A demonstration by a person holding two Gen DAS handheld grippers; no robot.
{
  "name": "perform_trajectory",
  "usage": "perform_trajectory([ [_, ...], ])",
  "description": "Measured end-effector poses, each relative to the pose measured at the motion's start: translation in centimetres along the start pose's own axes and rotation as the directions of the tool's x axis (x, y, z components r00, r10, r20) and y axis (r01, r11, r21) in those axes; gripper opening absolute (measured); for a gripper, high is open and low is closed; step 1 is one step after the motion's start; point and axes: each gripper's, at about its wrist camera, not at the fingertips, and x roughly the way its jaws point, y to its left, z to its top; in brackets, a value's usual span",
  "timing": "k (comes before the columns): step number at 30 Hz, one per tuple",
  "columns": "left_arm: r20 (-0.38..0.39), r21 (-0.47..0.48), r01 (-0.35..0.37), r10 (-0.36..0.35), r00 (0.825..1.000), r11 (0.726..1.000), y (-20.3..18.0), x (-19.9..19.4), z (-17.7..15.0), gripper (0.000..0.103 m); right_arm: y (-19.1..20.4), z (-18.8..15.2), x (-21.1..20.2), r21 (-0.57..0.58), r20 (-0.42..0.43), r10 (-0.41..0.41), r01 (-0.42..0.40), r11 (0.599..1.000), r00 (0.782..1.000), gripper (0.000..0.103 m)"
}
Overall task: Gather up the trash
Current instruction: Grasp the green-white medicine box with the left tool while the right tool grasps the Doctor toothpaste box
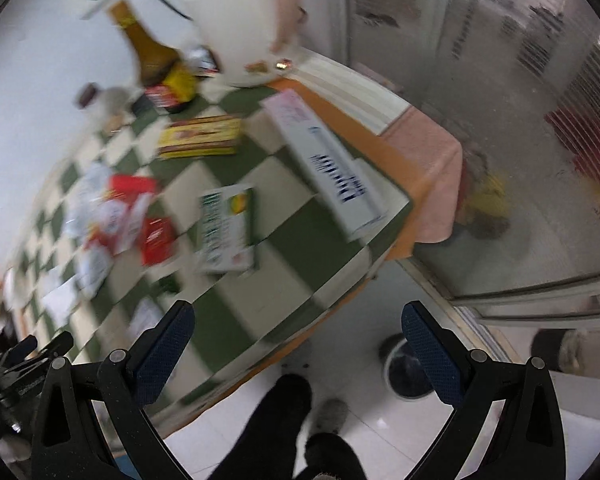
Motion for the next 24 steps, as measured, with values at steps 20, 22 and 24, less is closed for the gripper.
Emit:
perform_trajectory([
  [20,-0.161,0.199,0.154,-0.123,0.979,0.968,-15.4,8.0,10.9,0.065,-2.6,12.4,11.0,0.008,-0.072,-0.109,0.11,0.994,0.991,0.103],
  [22,-0.158,0.179,0.155,-0.127,0.979,0.972,-14.4,7.7,11.8,0.065,-1.9,12.8,11.8,-0.014,-0.079,-0.109,0.108,0.994,0.991,0.1],
  [24,-0.149,0.181,0.147,-0.121,0.981,0.972,-14.2,7.2,12.3,0.065,-0.5,13.5,14.7,-0.061,-0.125,-0.1,0.093,0.994,0.987,0.095],
])
